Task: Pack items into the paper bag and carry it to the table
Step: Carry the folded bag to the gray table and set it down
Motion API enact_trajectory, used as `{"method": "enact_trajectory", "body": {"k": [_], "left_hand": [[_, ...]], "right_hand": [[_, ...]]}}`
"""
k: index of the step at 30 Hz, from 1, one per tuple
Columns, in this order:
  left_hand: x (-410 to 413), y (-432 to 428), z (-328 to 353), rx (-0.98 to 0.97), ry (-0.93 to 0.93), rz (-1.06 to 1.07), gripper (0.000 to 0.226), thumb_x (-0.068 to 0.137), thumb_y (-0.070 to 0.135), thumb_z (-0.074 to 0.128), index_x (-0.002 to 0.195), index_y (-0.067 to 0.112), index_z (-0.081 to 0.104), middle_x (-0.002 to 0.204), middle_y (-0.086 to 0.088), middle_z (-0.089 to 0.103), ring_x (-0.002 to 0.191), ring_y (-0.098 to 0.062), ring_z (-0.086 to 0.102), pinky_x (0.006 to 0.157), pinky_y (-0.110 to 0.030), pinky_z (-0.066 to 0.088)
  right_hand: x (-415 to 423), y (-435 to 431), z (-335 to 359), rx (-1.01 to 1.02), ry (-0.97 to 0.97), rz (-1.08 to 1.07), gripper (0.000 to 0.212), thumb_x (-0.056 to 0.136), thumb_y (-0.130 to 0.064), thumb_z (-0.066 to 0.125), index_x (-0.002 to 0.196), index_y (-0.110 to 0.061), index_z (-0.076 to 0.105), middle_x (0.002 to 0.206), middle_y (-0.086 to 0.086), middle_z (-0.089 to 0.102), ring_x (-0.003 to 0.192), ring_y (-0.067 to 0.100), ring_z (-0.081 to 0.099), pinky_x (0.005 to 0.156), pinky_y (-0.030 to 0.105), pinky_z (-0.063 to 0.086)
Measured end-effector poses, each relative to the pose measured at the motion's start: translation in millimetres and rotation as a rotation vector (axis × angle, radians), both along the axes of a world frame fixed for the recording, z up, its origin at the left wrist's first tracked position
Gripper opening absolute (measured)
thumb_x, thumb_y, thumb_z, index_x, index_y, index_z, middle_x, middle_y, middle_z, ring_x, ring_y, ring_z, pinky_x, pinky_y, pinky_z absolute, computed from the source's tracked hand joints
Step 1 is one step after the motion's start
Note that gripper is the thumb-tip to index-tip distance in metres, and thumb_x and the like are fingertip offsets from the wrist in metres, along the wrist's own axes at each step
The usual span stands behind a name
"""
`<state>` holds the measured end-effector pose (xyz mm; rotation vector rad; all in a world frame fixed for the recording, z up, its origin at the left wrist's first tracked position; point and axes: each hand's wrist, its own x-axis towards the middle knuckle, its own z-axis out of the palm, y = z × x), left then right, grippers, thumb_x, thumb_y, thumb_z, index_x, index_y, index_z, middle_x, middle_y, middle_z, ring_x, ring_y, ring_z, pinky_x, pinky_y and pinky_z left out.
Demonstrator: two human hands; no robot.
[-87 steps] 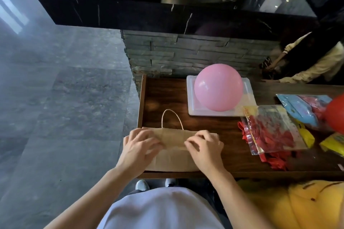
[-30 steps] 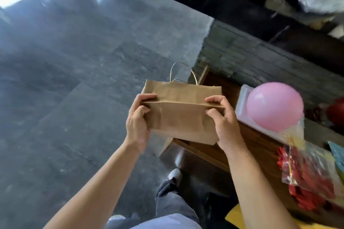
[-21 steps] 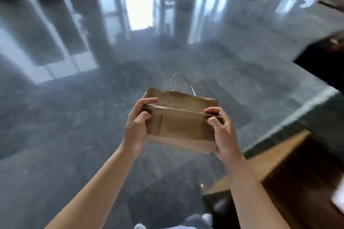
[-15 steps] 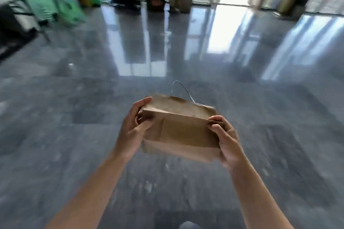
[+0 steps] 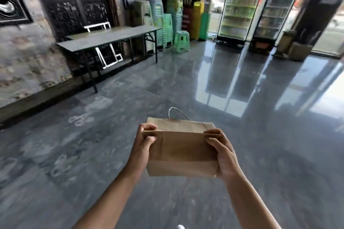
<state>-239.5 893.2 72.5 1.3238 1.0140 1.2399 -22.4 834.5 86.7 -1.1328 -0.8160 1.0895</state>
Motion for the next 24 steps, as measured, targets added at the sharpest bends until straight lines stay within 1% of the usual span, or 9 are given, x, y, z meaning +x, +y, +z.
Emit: {"method": "enact_trajectory", "body": {"k": [2, 4, 5, 7, 9, 12, 15, 19, 24], "left_hand": [[12, 45, 4, -0.051, -0.014, 0.028, 0.031, 0.07, 0.014, 0.042, 0.09, 0.032, 0.058, 0.087, 0.008, 0.058, 0.083, -0.013, 0.051, 0.076, -0.031, 0.041], [26, 93, 9, -0.075, -0.02, 0.06, 0.03, 0.068, 0.012, 0.04, 0.086, 0.028, 0.058, 0.091, 0.01, 0.06, 0.089, -0.016, 0.051, 0.078, -0.035, 0.039], [31, 115, 10, -0.086, -0.029, 0.07, 0.028, 0.068, 0.012, 0.04, 0.084, 0.026, 0.057, 0.097, 0.015, 0.063, 0.094, -0.014, 0.054, 0.081, -0.034, 0.041], [39, 154, 12, -0.092, -0.04, 0.097, 0.022, 0.069, 0.011, 0.037, 0.081, 0.019, 0.054, 0.104, 0.026, 0.065, 0.102, -0.003, 0.057, 0.083, -0.022, 0.042], [44, 197, 9, -0.09, -0.032, 0.17, 0.016, 0.071, 0.012, 0.036, 0.077, 0.017, 0.05, 0.088, 0.023, 0.066, 0.09, -0.003, 0.056, 0.071, -0.013, 0.041], [43, 259, -1, -0.09, -0.057, 0.246, 0.022, 0.083, 0.002, 0.037, 0.075, 0.015, 0.053, 0.073, 0.01, 0.062, 0.072, -0.006, 0.052, 0.062, -0.019, 0.04], [36, 321, -19, -0.111, -0.122, 0.204, 0.032, 0.084, -0.006, 0.039, 0.077, 0.015, 0.062, 0.069, 0.006, 0.066, 0.061, -0.005, 0.055, 0.052, -0.015, 0.043], [23, 448, -39, -0.068, -0.099, 0.181, 0.025, 0.074, 0.009, 0.046, 0.082, 0.015, 0.07, 0.079, -0.003, 0.071, 0.071, -0.01, 0.063, 0.058, -0.016, 0.047], [15, 611, -40, -0.084, -0.154, 0.207, 0.017, 0.07, 0.01, 0.053, 0.081, 0.021, 0.061, 0.075, 0.005, 0.063, 0.071, -0.01, 0.055, 0.063, -0.024, 0.044]], "right_hand": [[15, 50, 5, -0.003, 0.01, 0.015, 0.019, 0.085, -0.001, 0.06, 0.077, -0.016, 0.068, 0.087, -0.002, 0.058, 0.072, 0.005, 0.052, 0.065, 0.025, 0.036], [33, 103, 12, 0.003, 0.021, 0.042, 0.014, 0.084, -0.004, 0.062, 0.077, -0.015, 0.067, 0.081, -0.005, 0.059, 0.07, 0.006, 0.052, 0.062, 0.025, 0.038], [39, 127, 15, 0.005, 0.025, 0.064, 0.013, 0.083, -0.005, 0.064, 0.076, -0.015, 0.066, 0.078, -0.006, 0.059, 0.068, 0.007, 0.053, 0.059, 0.023, 0.04], [47, 172, 24, 0.018, 0.052, 0.109, 0.016, 0.083, -0.003, 0.063, 0.074, -0.016, 0.065, 0.071, -0.008, 0.061, 0.063, 0.006, 0.055, 0.052, 0.018, 0.045], [51, 219, 27, 0.024, 0.084, 0.147, 0.017, 0.082, 0.0, 0.062, 0.074, -0.015, 0.065, 0.066, -0.006, 0.062, 0.061, 0.007, 0.057, 0.051, 0.019, 0.046], [53, 287, 24, -0.02, 0.1, 0.192, 0.009, 0.078, -0.005, 0.067, 0.075, -0.011, 0.061, 0.069, 0.001, 0.057, 0.068, 0.017, 0.052, 0.06, 0.027, 0.042], [55, 358, 16, -0.093, 0.128, 0.248, 0.011, 0.074, -0.011, 0.07, 0.074, -0.013, 0.06, 0.066, 0.002, 0.059, 0.061, 0.016, 0.055, 0.054, 0.027, 0.046], [47, 492, 0, -0.141, 0.116, 0.267, 0.008, 0.075, -0.01, 0.069, 0.077, -0.013, 0.062, 0.065, 0.004, 0.06, 0.06, 0.019, 0.056, 0.055, 0.029, 0.047], [24, 660, 7, -0.159, 0.135, 0.273, 0.007, 0.074, -0.008, 0.067, 0.073, -0.013, 0.061, 0.061, 0.002, 0.058, 0.056, 0.016, 0.054, 0.053, 0.025, 0.045]]}}
